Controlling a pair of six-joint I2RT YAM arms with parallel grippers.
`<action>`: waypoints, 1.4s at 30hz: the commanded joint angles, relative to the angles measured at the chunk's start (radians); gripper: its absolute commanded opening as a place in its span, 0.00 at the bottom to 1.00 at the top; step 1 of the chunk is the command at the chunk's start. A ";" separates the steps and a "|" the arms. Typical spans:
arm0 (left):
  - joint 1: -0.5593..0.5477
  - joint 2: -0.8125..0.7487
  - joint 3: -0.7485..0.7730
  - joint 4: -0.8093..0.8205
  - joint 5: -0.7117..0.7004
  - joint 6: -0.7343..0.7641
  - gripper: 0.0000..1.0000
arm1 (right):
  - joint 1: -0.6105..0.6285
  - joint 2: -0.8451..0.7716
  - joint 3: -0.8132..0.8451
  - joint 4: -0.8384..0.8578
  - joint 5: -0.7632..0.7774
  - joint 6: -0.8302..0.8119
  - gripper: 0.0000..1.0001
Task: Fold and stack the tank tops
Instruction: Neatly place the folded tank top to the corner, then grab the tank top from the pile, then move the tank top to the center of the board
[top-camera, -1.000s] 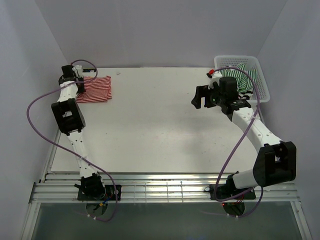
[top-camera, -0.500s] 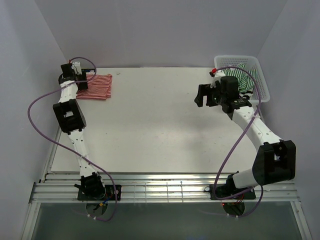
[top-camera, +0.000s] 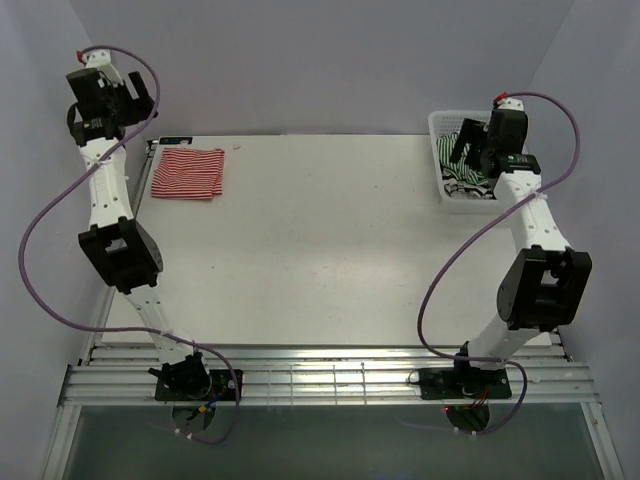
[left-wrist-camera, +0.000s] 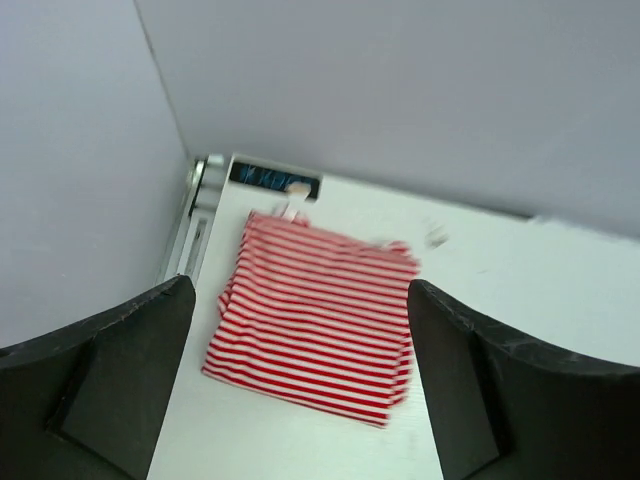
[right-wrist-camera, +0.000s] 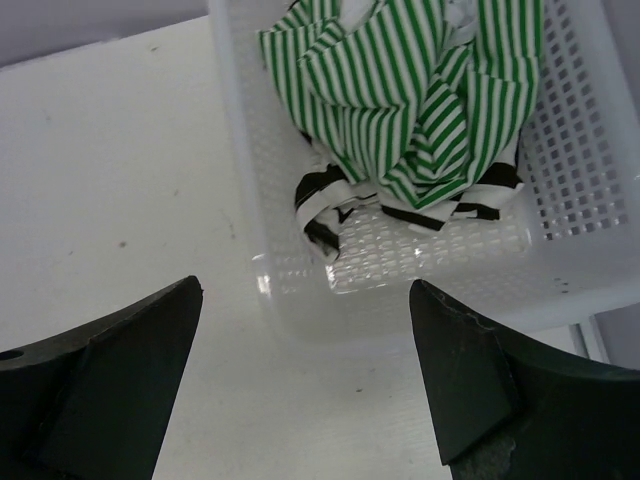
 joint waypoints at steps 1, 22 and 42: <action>-0.001 -0.239 -0.055 0.020 0.084 -0.156 0.98 | -0.055 0.110 0.104 -0.027 0.084 0.012 0.90; -0.201 -0.763 -1.015 0.355 0.234 -0.398 0.98 | -0.126 0.485 0.543 0.085 -0.178 0.032 0.08; -0.213 -0.870 -1.107 0.358 0.334 -0.572 0.98 | 0.176 -0.055 0.388 0.307 -0.870 0.087 0.08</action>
